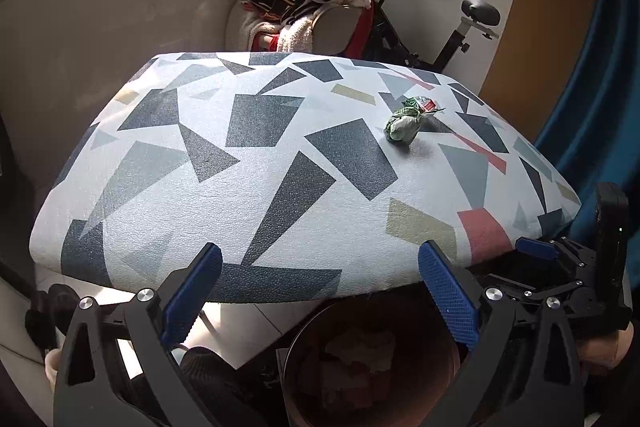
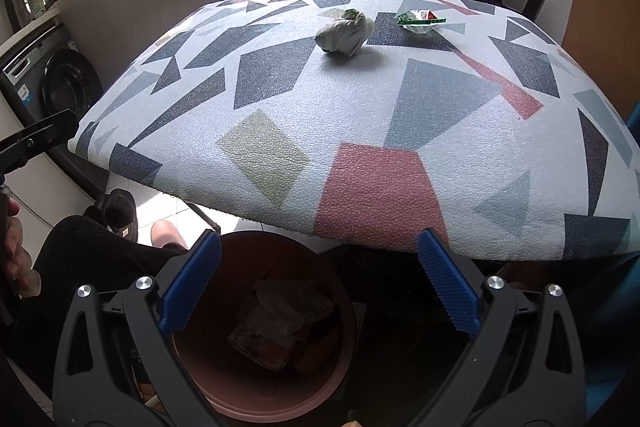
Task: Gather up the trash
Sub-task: 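Grasp the white-green cloth bundle with the left gripper while right gripper grasps the green wrapper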
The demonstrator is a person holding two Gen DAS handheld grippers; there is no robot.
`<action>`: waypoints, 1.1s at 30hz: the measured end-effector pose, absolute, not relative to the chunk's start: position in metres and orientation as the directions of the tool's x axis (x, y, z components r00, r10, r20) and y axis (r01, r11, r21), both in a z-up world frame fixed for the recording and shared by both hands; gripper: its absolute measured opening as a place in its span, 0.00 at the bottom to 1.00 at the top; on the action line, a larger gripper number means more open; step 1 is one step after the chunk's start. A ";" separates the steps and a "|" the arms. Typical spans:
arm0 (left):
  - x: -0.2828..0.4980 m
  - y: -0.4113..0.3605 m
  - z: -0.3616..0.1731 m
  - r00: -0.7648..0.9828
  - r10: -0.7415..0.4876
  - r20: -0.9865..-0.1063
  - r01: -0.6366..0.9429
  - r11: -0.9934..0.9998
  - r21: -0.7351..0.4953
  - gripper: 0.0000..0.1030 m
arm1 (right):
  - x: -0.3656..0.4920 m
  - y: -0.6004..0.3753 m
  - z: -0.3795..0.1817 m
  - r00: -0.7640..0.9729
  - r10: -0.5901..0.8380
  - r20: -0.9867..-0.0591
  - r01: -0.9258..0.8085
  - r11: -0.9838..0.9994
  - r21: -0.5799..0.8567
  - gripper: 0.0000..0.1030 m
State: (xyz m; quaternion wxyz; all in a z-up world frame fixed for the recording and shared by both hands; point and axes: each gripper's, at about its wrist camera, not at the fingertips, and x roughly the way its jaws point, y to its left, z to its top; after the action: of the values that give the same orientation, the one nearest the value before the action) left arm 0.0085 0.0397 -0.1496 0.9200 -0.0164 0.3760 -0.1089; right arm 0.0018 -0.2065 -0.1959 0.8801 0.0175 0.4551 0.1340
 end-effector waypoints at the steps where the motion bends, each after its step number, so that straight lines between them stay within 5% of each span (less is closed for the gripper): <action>1: 0.011 0.039 -0.149 0.696 -0.212 -0.686 0.191 0.976 -0.107 0.93 | 0.005 -0.209 -0.194 0.554 0.248 -0.795 -0.216 0.965 0.150 0.94; 18: 0.079 -0.007 -0.140 0.698 -0.300 -0.650 0.334 0.939 -0.075 0.93 | 0.084 -0.257 -0.164 0.640 0.144 -0.755 -0.121 0.989 0.087 0.94; 33: 0.178 -0.085 -0.176 0.568 -0.413 -0.712 0.465 0.875 -0.136 0.93 | 0.132 -0.299 -0.168 0.663 0.092 -0.743 -0.005 0.993 0.119 0.94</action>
State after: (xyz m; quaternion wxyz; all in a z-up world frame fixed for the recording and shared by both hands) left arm 0.1784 -0.0851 -0.1765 0.8847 0.0333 0.3932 -0.2483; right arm 0.1321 -0.2990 -0.1684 0.9104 0.0531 0.4095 0.0267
